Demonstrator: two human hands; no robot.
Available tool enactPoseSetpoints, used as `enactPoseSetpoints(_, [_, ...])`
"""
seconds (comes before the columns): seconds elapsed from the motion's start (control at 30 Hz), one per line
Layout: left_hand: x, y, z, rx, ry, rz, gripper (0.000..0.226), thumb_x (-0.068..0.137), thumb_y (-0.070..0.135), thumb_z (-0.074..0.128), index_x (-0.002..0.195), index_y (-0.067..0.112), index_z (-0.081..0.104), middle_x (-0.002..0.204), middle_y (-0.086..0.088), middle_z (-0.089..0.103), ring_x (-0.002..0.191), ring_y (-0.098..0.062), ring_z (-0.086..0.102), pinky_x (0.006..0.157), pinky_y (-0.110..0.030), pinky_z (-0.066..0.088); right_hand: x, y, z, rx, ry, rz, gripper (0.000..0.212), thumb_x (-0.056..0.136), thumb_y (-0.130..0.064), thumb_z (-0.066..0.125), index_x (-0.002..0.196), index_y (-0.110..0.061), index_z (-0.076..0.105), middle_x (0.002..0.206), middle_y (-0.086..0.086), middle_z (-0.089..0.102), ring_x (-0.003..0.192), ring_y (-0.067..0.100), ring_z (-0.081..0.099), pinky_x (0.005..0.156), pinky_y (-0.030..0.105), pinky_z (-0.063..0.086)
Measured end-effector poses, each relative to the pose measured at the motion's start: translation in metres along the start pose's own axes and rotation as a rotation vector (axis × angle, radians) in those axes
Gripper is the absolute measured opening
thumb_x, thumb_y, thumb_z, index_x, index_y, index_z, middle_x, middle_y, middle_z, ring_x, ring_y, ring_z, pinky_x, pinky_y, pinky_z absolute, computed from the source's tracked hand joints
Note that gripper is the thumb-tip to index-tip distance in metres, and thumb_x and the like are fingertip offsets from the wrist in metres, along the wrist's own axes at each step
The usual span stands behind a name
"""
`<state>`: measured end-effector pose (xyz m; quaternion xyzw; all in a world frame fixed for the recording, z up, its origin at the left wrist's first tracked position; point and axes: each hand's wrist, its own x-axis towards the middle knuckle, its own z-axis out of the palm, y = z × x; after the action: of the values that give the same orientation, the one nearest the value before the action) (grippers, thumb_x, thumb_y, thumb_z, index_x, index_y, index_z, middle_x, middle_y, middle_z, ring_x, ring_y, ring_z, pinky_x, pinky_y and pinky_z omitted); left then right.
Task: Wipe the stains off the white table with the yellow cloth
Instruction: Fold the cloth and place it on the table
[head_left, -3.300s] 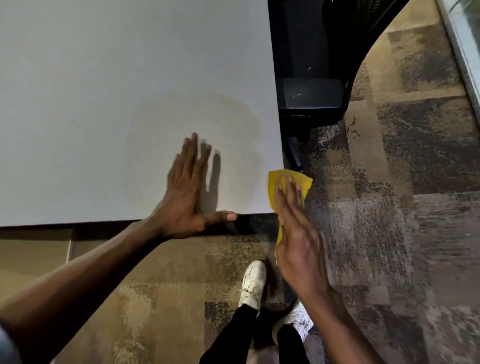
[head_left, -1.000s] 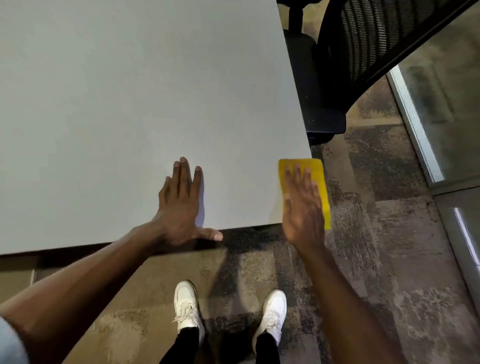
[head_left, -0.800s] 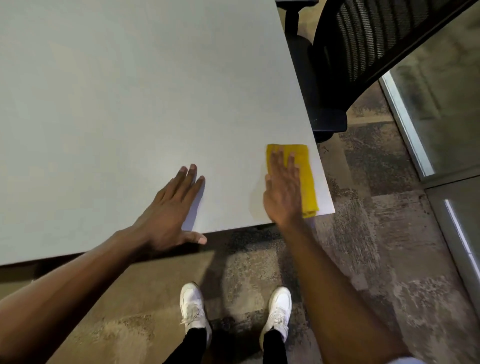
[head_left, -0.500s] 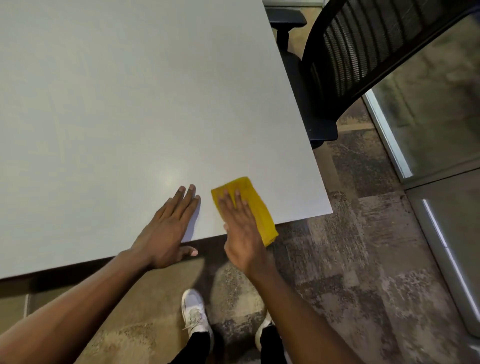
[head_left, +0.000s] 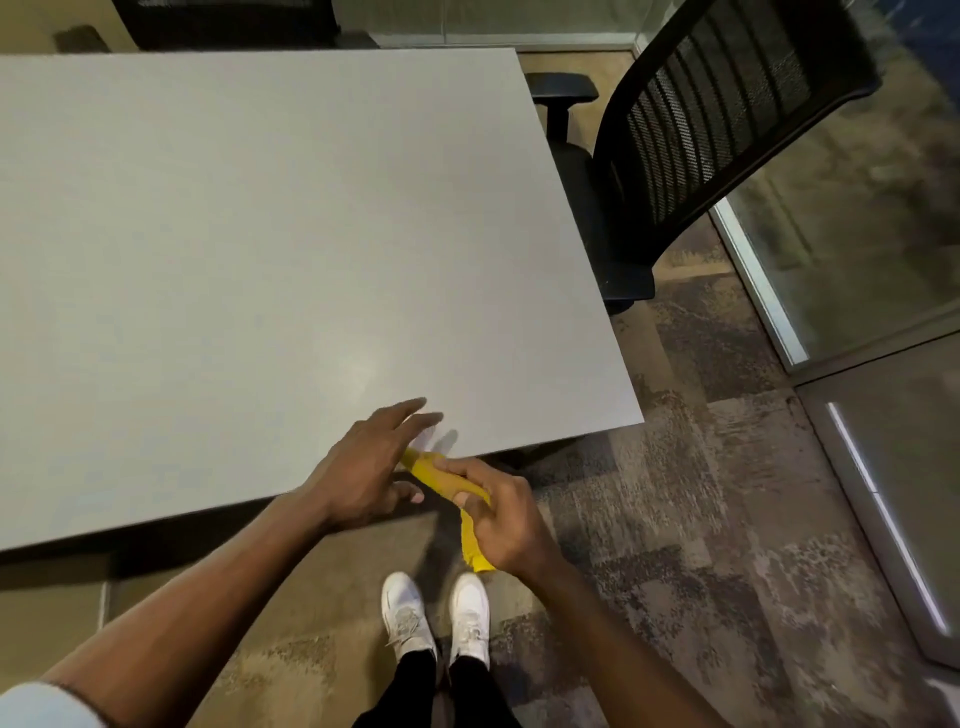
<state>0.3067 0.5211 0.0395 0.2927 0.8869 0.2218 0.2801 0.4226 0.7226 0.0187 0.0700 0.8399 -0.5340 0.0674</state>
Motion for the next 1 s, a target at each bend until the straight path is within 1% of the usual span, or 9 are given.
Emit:
enactPoseSetpoints(0.13, [-0.017, 0.026, -0.036, -0.001, 0.069, 0.054, 0.042, 0.084, 0.031, 0.091, 0.123, 0.022, 0.080, 0.136, 0.001, 0.078, 0.133, -0.026, 0.068, 0.109, -0.042, 0.052, -0.003, -0.025, -0.015, 0.289, 0.041, 0.104, 0.039, 0.091, 0.009, 0.068, 0.121, -0.015, 0.076, 0.123, 0.003, 0.080, 0.119, 0.018, 0.074, 0.107, 0.037, 0.058])
enactPoseSetpoints(0.27, [-0.044, 0.046, -0.068, -0.264, 0.135, -0.060, 0.017, 0.086, 0.034, 0.091, 0.096, 0.026, 0.080, 0.104, 0.008, 0.084, 0.103, -0.015, 0.078, 0.097, -0.046, 0.061, -0.007, -0.053, -0.036, 0.557, 0.024, 0.169, 0.034, 0.081, -0.011, 0.082, 0.114, -0.020, 0.077, 0.119, 0.019, 0.078, 0.117, 0.031, 0.075, 0.103, 0.046, 0.060])
enactPoseSetpoints(0.4, [-0.065, 0.067, -0.087, -0.477, 0.253, -0.187, 0.020, 0.086, 0.035, 0.092, 0.085, 0.024, 0.075, 0.087, 0.004, 0.082, 0.089, -0.020, 0.078, 0.086, -0.049, 0.064, -0.008, -0.077, -0.054, 0.594, -0.044, 0.150, 0.042, 0.082, -0.029, 0.081, 0.123, -0.019, 0.075, 0.117, 0.026, 0.076, 0.112, 0.035, 0.076, 0.092, 0.045, 0.062])
enactPoseSetpoints(0.5, [-0.083, 0.078, -0.099, -0.539, 0.403, -0.287, 0.028, 0.087, 0.044, 0.089, 0.085, 0.020, 0.075, 0.086, 0.000, 0.082, 0.089, -0.024, 0.078, 0.082, -0.048, 0.061, -0.010, -0.097, -0.061, 0.448, -0.088, 0.074, 0.060, 0.074, -0.043, 0.089, 0.129, -0.025, 0.070, 0.116, 0.013, 0.075, 0.108, 0.018, 0.075, 0.088, 0.035, 0.063])
enactPoseSetpoints(0.57, [-0.094, 0.079, -0.105, -0.560, 0.497, -0.344, 0.033, 0.087, 0.049, 0.088, 0.090, 0.018, 0.078, 0.089, -0.001, 0.082, 0.092, -0.027, 0.078, 0.082, -0.049, 0.063, -0.009, -0.105, -0.060, 0.291, -0.054, 0.027, 0.062, 0.073, -0.036, 0.094, 0.129, -0.027, 0.069, 0.116, 0.002, 0.075, 0.108, 0.017, 0.074, 0.091, 0.039, 0.065])
enactPoseSetpoints(0.7, [-0.122, 0.067, -0.108, -0.677, 0.642, -0.433, 0.033, 0.086, 0.049, 0.089, 0.087, 0.017, 0.079, 0.083, 0.003, 0.082, 0.080, -0.019, 0.075, 0.072, -0.038, 0.056, -0.004, -0.117, -0.056, 0.210, 0.024, -0.033, 0.046, 0.082, -0.009, 0.089, 0.124, -0.021, 0.073, 0.118, -0.004, 0.077, 0.108, 0.017, 0.074, 0.095, 0.050, 0.063])
enactPoseSetpoints(0.8, [-0.144, 0.055, -0.107, -0.789, 0.728, -0.442, 0.028, 0.089, 0.039, 0.089, 0.085, 0.013, 0.079, 0.078, 0.001, 0.082, 0.072, -0.017, 0.074, 0.067, -0.033, 0.055, -0.002, -0.134, -0.048, 0.290, 0.065, -0.005, 0.034, 0.086, -0.014, 0.088, 0.117, -0.018, 0.075, 0.111, 0.000, 0.080, 0.105, 0.020, 0.076, 0.095, 0.047, 0.065])
enactPoseSetpoints(0.9, [-0.167, 0.041, -0.106, -0.817, 0.824, -0.419, 0.026, 0.092, 0.033, 0.087, 0.077, 0.015, 0.075, 0.064, 0.005, 0.074, 0.054, -0.008, 0.067, 0.051, -0.027, 0.051, 0.003, -0.152, -0.034, 0.354, 0.106, 0.039, 0.021, 0.088, -0.017, 0.087, 0.108, -0.013, 0.079, 0.101, 0.017, 0.079, 0.099, 0.041, 0.075, 0.084, 0.055, 0.063])
enactPoseSetpoints(1.0, [-0.188, 0.022, -0.108, -0.875, 0.885, -0.425, 0.028, 0.091, 0.032, 0.089, 0.072, 0.017, 0.075, 0.055, 0.005, 0.065, 0.044, -0.011, 0.057, 0.042, -0.028, 0.047, 0.011, -0.173, -0.010, 0.342, 0.133, 0.061, 0.010, 0.091, -0.023, 0.085, 0.100, -0.019, 0.081, 0.097, 0.012, 0.082, 0.096, 0.036, 0.079, 0.085, 0.056, 0.065])
